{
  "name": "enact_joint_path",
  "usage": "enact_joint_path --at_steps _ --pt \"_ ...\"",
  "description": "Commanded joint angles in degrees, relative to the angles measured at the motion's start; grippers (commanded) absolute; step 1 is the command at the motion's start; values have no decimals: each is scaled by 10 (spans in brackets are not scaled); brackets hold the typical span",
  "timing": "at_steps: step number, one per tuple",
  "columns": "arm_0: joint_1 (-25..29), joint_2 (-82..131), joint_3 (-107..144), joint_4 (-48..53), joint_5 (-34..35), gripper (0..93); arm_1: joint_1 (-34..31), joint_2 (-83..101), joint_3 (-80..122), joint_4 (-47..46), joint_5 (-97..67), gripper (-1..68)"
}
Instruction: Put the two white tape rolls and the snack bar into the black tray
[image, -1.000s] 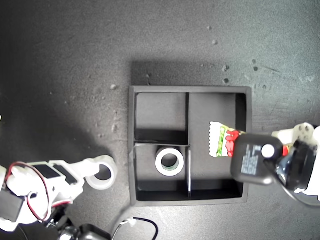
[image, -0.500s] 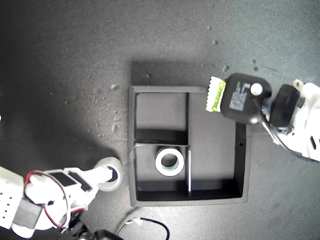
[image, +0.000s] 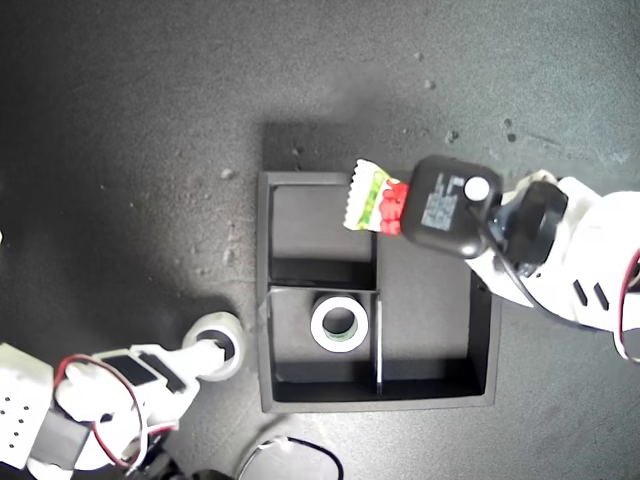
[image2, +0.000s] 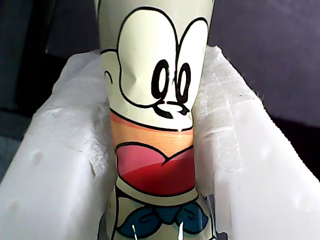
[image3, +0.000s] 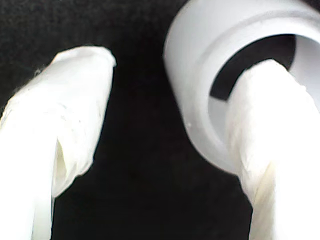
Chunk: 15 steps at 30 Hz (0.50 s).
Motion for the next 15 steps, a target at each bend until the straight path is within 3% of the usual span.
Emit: enact_joint_path --at_steps 1,5,8,15 --pt "-1 -18 -27 -1 -15 171 4 5 -16 -23 1 -4" --pt "-18 -63 -43 -12 -13 143 3 5 -25 -18 -8 -4" --pt "-30 -63 -34 -18 -33 3 -3 5 -20 -18 -21 -4" --pt "-49 11 24 -34 -33 0 -31 4 -26 -46 -113 -4"
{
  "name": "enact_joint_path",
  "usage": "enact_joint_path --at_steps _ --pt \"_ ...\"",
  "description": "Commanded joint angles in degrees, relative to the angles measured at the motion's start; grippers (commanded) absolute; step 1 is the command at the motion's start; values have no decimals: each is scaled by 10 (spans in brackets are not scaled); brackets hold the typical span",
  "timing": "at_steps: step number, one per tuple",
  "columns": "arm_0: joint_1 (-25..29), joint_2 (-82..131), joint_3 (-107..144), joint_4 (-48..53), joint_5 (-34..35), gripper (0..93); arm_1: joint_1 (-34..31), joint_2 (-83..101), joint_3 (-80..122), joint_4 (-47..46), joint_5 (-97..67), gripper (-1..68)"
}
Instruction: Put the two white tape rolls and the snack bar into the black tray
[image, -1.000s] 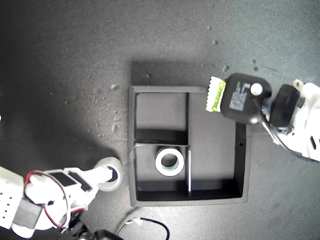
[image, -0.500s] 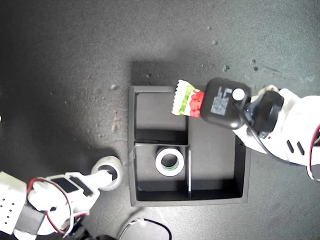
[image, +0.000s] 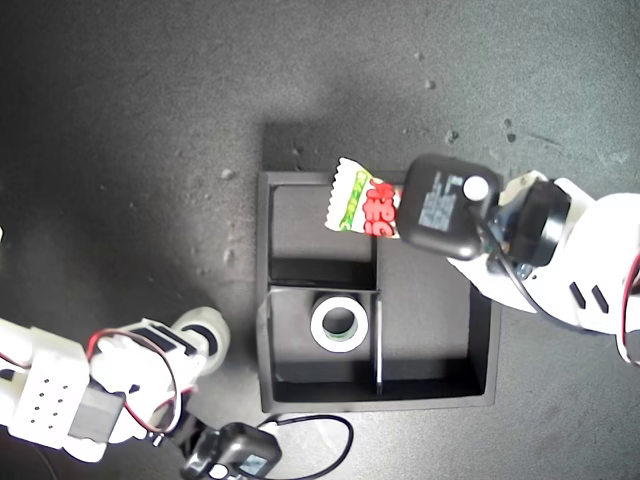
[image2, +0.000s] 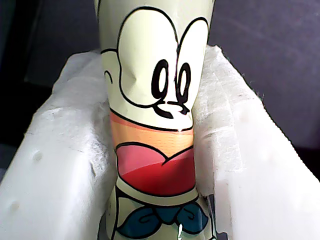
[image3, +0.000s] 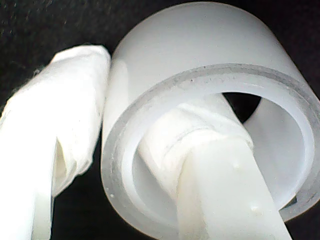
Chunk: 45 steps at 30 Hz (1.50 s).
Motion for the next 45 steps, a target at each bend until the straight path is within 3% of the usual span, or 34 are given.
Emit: enact_joint_path --at_steps 1,14,16,19,24,32,36,39,45 --pt "-12 67 7 -5 11 0 -11 4 -31 -20 -149 -4" --pt "-60 296 -28 126 137 0 -58 4 -111 181 -548 -3" --pt "-71 322 -27 138 149 0 -47 4 -115 225 -526 -3" --pt "-83 343 -33 155 158 0 -18 11 -121 277 -329 -3" --pt "-96 348 -39 168 169 0 4 5 -133 236 -40 -3" --pt "-117 279 -194 249 239 0 8 4 -62 105 135 -4" --pt "-127 218 -296 296 277 0 4 4 -63 108 192 -4" --pt "-137 179 -347 322 302 0 -3 4 -94 130 173 -4" --pt "-153 152 -365 330 326 0 -13 4 -111 92 -191 -4"
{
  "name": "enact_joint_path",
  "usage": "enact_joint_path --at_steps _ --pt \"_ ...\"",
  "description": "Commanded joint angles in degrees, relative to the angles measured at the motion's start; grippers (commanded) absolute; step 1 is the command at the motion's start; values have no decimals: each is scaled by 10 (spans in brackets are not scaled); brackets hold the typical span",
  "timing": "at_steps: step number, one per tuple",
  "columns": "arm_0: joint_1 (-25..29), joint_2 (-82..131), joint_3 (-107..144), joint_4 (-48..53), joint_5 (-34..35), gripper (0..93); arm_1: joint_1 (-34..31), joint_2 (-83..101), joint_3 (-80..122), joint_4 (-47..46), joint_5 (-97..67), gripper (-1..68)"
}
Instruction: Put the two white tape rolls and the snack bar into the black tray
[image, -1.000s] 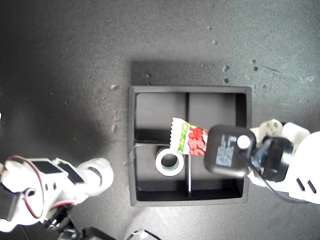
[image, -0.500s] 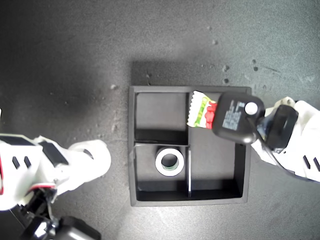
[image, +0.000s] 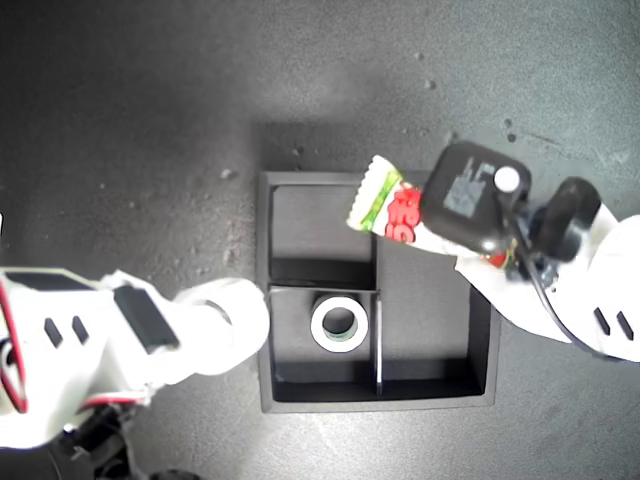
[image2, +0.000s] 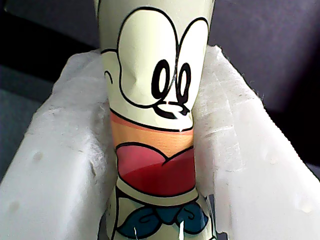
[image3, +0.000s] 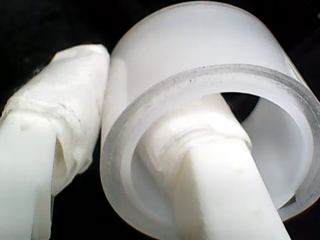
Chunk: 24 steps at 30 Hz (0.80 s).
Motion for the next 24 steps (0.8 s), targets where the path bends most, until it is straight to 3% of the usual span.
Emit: enact_joint_path --at_steps 1,11,20,24 --pt "-14 -4 -34 3 11 0 -17 4 -30 -15 -254 -4" --pt "-64 -125 -142 48 40 0 -82 4 -62 54 -622 -4" --pt "-85 -390 -495 214 47 0 -64 4 1 78 -732 -4" --pt "-94 -432 -511 214 44 0 -53 4 19 77 -757 -4"
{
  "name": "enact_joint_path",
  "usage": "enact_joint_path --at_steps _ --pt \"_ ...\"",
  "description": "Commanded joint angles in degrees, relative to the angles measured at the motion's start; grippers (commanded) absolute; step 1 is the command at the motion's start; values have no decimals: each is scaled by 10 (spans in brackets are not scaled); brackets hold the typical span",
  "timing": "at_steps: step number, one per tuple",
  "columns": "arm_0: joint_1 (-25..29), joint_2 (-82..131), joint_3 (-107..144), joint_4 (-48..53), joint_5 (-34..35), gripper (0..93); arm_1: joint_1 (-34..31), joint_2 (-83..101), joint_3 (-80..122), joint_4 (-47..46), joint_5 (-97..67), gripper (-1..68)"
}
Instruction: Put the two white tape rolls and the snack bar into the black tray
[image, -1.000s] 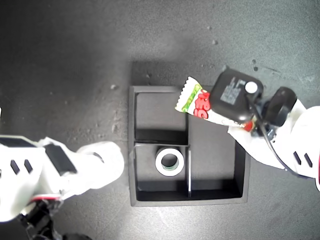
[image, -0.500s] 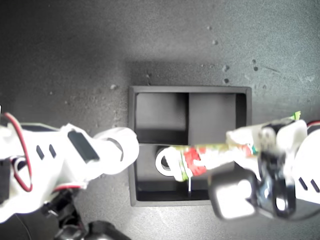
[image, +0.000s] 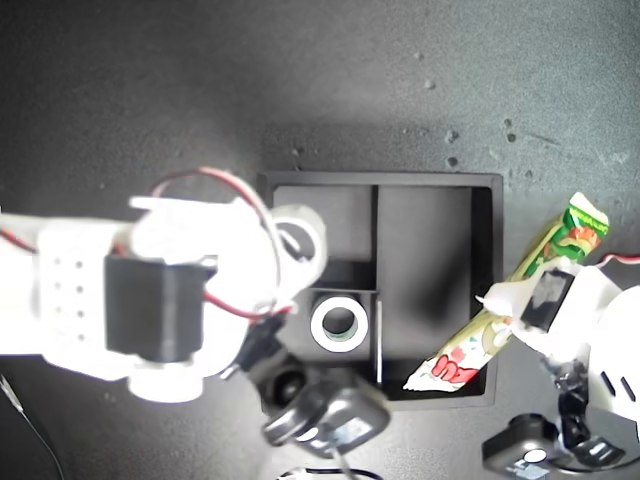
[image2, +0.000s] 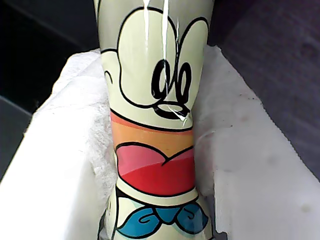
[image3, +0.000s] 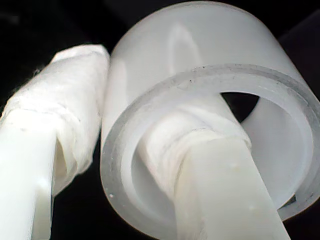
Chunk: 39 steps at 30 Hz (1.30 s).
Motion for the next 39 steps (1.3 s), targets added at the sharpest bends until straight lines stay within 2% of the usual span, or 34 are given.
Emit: enact_joint_path --at_steps 1,6,16,21,24,27,34,39 --pt "-11 -19 -49 14 -1 0 11 4 4 3 -26 -4" --pt "-18 -67 -67 14 -1 0 19 4 19 -15 -47 -4" --pt "-21 -189 -181 15 7 0 -4 2 79 -145 -86 -4" --pt "-13 -190 -169 15 -1 2 -17 1 71 -159 -113 -4" --pt "-2 -188 -163 16 -8 115 -19 1 68 -160 -119 -4" --pt "7 -188 -161 16 -16 178 -18 1 68 -160 -119 -4" --pt "11 -172 -150 16 -26 204 -17 -2 73 -173 -121 -4" --pt "-2 -66 -85 16 -18 193 -14 -55 25 -172 -128 -4"
